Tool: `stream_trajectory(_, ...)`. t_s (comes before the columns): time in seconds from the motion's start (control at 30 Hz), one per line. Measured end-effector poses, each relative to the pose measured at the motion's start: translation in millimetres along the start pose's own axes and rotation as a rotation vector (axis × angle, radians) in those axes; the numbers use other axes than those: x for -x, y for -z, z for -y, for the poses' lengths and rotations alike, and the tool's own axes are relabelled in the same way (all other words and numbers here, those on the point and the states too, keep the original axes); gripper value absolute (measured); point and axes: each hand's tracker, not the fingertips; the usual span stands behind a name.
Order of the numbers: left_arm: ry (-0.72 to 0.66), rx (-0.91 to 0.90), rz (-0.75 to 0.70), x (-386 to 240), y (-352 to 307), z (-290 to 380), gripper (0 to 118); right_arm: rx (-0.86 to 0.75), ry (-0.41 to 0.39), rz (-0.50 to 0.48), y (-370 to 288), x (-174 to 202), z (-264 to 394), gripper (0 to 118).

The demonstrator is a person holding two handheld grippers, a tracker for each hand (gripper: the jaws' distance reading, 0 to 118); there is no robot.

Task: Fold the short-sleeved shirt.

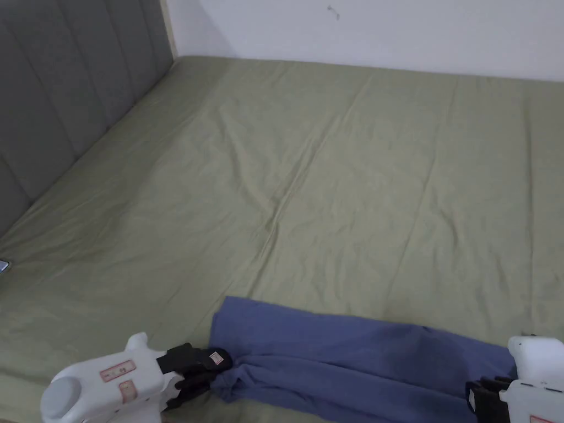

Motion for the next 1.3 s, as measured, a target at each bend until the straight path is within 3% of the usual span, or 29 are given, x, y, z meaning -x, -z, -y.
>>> stream_trajectory(0.2,0.126,-0.034,-0.03,-47.9,-29.8,7.7,10,-0.001,0.025,0.023,-11.3,-25.3,9.5,6)
stream_trajectory(0.4,0.464,-0.01,-0.031,-157.0,-15.0,49.3,10,-0.043,0.183,0.035,-33.2,-69.7,27.9,6)
stream_trajectory(0.63,0.899,0.257,0.025,-256.5,72.7,163.2,10,-0.076,0.293,0.055,-47.8,-111.6,60.7,6)
stream_trajectory(0.77,0.99,0.379,-0.069,-252.1,151.2,220.3,11,-0.087,0.364,0.051,-51.4,-132.1,80.0,6)
stream_trajectory(0.8,1.023,0.398,-0.093,-246.0,170.3,229.7,19,-0.088,0.382,0.054,-52.0,-137.0,85.0,6)
stream_trajectory(0.83,1.007,0.416,-0.116,-238.2,187.4,237.1,37,-0.086,0.398,0.056,-52.4,-142.1,89.8,6)
stream_trajectory(0.87,0.995,0.449,-0.147,-229.1,204.3,240.8,77,-0.083,0.417,0.061,-53.0,-147.2,94.8,6)
stream_trajectory(0.9,0.971,0.479,-0.244,-226.6,211.5,245.1,100,-0.078,0.433,0.068,-53.8,-151.6,98.2,6)
stream_trajectory(0.93,0.942,0.483,-0.292,-223.1,213.4,248.0,107,-0.075,0.447,0.075,-55.6,-156.1,102.2,6)
stream_trajectory(0.97,0.932,0.455,-0.239,-224.0,205.0,247.6,103,-0.079,0.453,0.079,-58.1,-159.7,106.1,6)
stream_trajectory(1.07,0.853,0.384,-0.077,-235.5,176.5,228.9,105,-0.078,0.48,0.092,-62.4,-169.7,114.4,6)
stream_trajectory(1.13,0.794,0.319,-0.097,-240.0,159.7,214.2,104,-0.077,0.487,0.099,-62.1,-172.4,117.3,6)
stream_trajectory(1.2,0.727,0.253,-0.131,-232.4,148.7,201.2,94,-0.092,0.504,0.111,-61.5,-172.8,117.1,6)
stream_trajectory(1.23,0.692,0.226,-0.148,-225.1,145.4,195.5,77,-0.105,0.519,0.112,-61.0,-173.0,116.9,6)
stream_trajectory(1.27,0.667,0.207,-0.167,-220.6,144.0,191.5,38,-0.113,0.531,0.112,-60.5,-173.0,116.2,6)
stream_trajectory(1.3,0.654,0.203,-0.203,-215.0,145.2,189.3,16,-0.11,0.532,0.107,-59.9,-172.5,114.0,6)
